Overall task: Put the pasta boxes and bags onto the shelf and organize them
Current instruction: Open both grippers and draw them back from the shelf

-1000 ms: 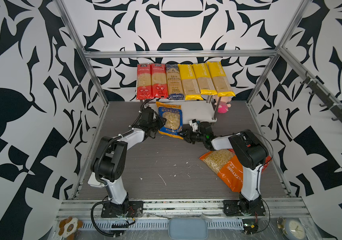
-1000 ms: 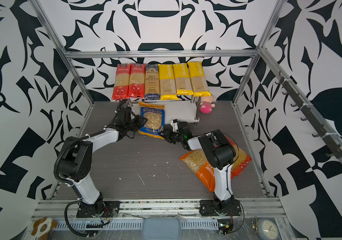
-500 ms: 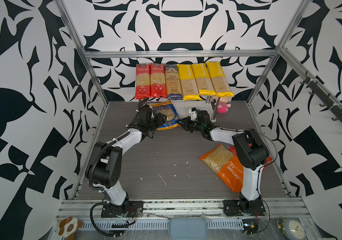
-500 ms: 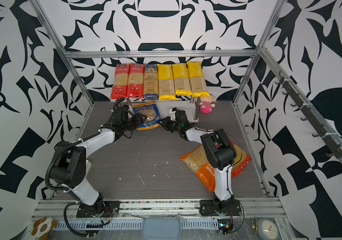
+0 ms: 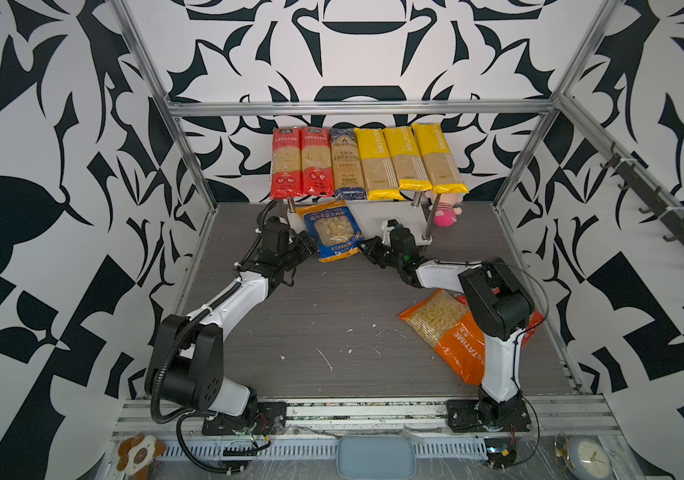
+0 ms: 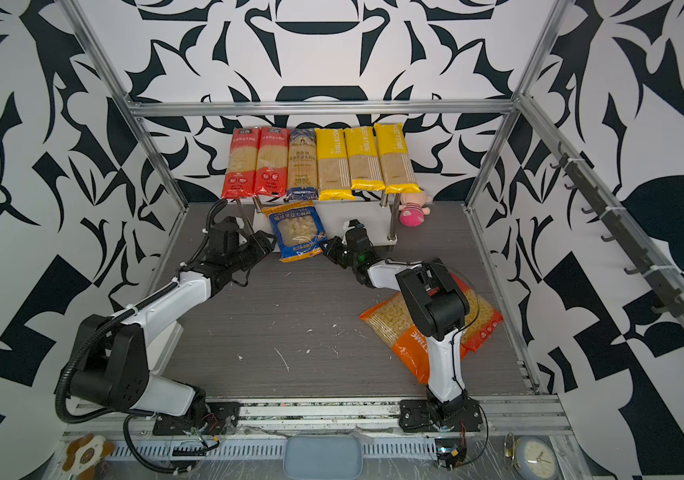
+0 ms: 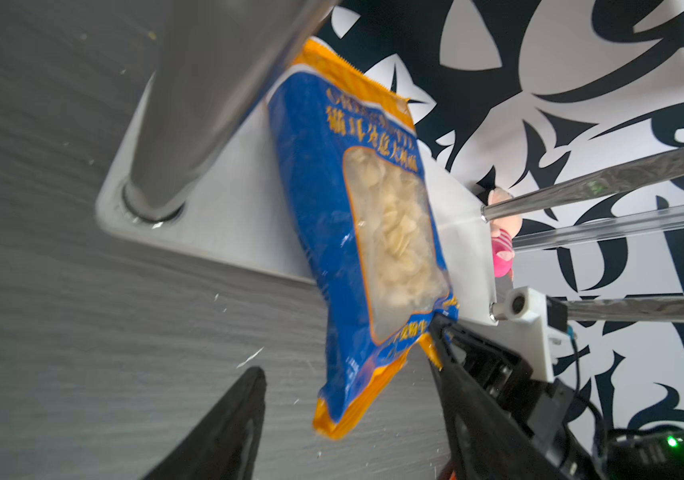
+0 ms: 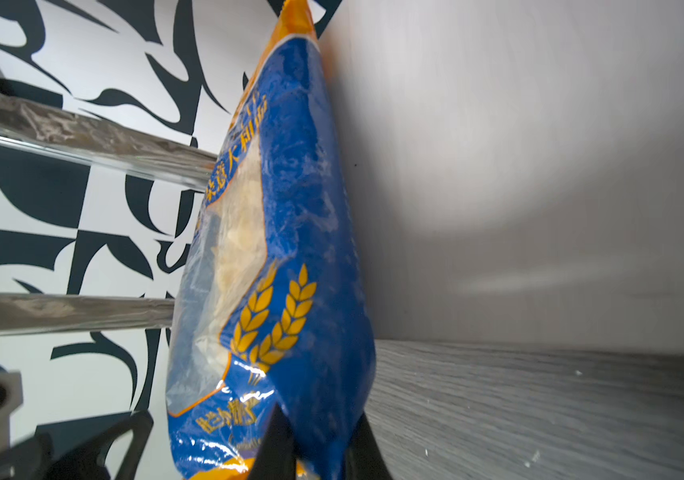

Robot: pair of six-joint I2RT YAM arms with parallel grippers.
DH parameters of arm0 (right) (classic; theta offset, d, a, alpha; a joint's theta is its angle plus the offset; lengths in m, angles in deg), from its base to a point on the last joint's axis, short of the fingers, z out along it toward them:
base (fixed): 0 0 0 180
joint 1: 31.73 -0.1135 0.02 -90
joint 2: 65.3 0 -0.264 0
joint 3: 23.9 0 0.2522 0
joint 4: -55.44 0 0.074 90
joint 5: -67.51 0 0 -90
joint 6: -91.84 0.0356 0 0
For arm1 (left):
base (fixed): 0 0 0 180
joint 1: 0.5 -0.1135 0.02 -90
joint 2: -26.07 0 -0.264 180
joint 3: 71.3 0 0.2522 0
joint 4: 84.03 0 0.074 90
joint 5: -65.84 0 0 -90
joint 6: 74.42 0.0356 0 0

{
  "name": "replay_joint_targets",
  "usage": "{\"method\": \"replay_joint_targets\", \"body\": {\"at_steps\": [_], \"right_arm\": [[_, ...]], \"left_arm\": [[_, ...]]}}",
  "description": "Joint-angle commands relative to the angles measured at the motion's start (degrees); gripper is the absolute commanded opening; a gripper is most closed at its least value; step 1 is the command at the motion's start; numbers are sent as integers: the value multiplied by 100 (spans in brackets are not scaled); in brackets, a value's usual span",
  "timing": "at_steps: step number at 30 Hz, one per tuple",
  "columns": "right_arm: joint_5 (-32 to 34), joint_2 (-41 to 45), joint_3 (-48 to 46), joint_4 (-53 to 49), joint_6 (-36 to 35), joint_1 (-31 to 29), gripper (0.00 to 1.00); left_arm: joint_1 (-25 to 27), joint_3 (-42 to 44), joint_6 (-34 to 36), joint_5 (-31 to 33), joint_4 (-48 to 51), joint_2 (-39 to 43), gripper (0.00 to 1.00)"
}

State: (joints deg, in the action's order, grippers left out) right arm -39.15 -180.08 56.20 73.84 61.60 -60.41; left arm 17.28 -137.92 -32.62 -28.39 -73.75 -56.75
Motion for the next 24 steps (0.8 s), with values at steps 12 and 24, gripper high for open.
{"method": "replay_joint_targets", "body": {"at_steps": [12, 24], "right_arm": [[1578, -285, 596, 948, 91, -663, 0], [-31, -1047, 1495, 343, -330, -711, 0]], "left_arm": [[-64, 1292, 485, 861, 1361, 2341, 73], [-117, 1654, 487, 871, 1469, 2782, 74]]}}
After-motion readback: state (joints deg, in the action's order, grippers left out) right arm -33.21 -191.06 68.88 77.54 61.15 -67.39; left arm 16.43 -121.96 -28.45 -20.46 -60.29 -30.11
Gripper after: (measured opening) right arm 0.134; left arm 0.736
